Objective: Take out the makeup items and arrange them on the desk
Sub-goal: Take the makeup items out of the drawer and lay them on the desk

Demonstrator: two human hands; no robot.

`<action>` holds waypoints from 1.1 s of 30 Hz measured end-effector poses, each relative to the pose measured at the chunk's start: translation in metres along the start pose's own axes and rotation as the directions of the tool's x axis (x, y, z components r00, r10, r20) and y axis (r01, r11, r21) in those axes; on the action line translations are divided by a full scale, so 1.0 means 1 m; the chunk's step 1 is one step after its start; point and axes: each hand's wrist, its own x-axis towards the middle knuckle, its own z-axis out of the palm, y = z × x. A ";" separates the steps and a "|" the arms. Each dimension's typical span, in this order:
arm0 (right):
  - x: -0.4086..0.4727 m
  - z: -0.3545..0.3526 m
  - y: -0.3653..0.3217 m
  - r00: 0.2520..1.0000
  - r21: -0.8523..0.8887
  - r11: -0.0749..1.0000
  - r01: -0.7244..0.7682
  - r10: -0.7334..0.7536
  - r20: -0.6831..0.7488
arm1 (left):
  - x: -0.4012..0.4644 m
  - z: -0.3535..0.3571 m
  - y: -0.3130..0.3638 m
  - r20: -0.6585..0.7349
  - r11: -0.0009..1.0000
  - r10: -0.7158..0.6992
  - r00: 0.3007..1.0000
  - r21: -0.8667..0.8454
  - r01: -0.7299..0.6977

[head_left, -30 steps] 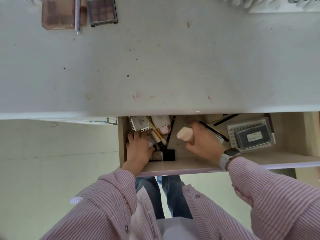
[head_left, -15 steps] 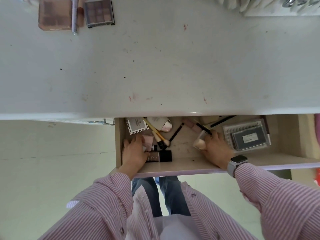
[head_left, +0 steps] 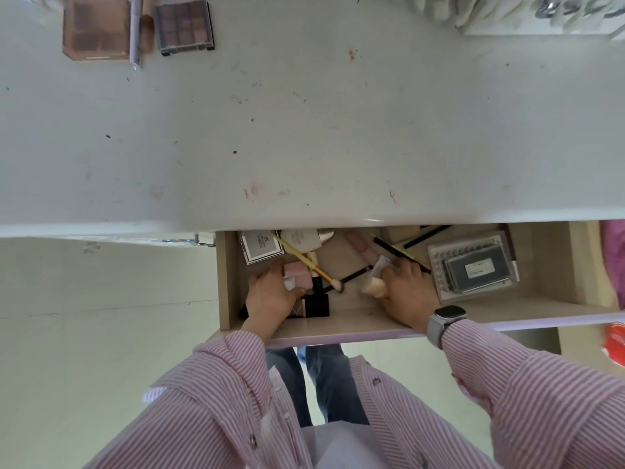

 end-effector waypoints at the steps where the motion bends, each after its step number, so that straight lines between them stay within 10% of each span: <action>1: 0.000 0.001 0.000 1.000 -0.014 1.000 0.000 0.000 -0.007 | 0.001 0.000 0.002 -0.002 1.000 -0.007 1.000 -0.003 0.007; 22: -0.023 -0.047 -0.009 0.911 0.263 0.874 0.409 -0.377 -0.168 | -0.018 -0.045 -0.004 0.131 0.949 0.063 0.989 -0.314 -0.019; 28: -0.033 -0.117 -0.042 0.910 0.753 0.514 0.410 -0.282 -0.303 | -0.045 -0.115 0.010 0.087 0.785 0.274 0.958 -0.596 -0.170; 33: 0.002 -0.174 -0.062 0.899 0.832 0.350 0.430 -0.085 -0.429 | -0.025 -0.177 0.035 -0.131 0.588 0.286 0.949 -0.759 -0.282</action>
